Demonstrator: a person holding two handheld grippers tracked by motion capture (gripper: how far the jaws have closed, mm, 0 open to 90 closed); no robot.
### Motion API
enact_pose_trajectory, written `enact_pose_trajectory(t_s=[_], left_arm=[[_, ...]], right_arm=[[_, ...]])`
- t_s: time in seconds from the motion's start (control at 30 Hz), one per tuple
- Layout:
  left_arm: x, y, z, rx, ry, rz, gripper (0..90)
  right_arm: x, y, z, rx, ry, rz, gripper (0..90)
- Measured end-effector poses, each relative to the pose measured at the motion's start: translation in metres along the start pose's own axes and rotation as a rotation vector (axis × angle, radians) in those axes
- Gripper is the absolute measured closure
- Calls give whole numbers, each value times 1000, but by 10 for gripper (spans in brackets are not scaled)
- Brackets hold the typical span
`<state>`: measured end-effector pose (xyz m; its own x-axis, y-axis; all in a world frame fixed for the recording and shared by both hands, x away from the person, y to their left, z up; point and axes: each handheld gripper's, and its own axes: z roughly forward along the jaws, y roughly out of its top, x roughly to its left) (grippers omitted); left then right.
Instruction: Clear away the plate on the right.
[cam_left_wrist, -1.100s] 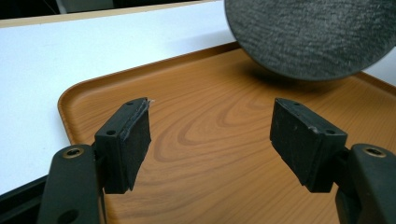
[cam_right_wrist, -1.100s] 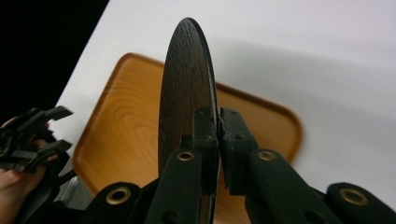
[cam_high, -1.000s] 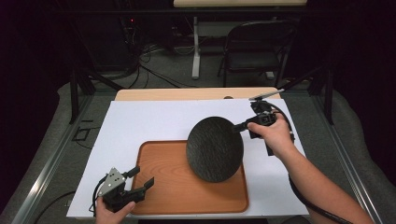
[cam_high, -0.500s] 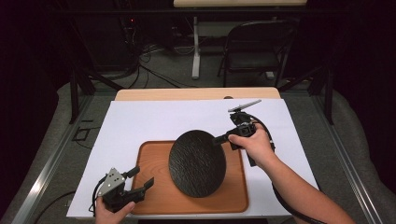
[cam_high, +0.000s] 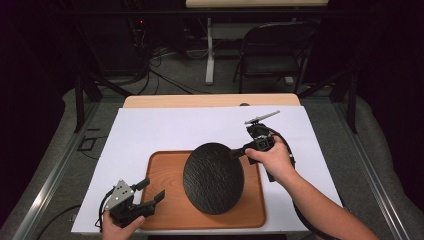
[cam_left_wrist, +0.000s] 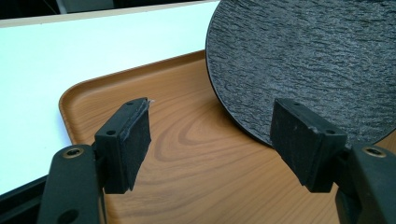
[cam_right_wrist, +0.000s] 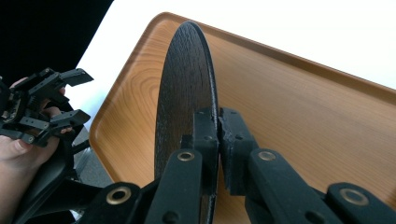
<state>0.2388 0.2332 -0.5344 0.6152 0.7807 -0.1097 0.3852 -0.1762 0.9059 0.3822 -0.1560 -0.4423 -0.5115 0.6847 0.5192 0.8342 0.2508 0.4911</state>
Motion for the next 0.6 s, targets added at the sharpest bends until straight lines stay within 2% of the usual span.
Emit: enact_pose_trajectory(t_s=[0.6], left_arm=[[0,0,0,6,-2,0,291]], right_arm=[[-2,-2,1,-7,-15,2,865]])
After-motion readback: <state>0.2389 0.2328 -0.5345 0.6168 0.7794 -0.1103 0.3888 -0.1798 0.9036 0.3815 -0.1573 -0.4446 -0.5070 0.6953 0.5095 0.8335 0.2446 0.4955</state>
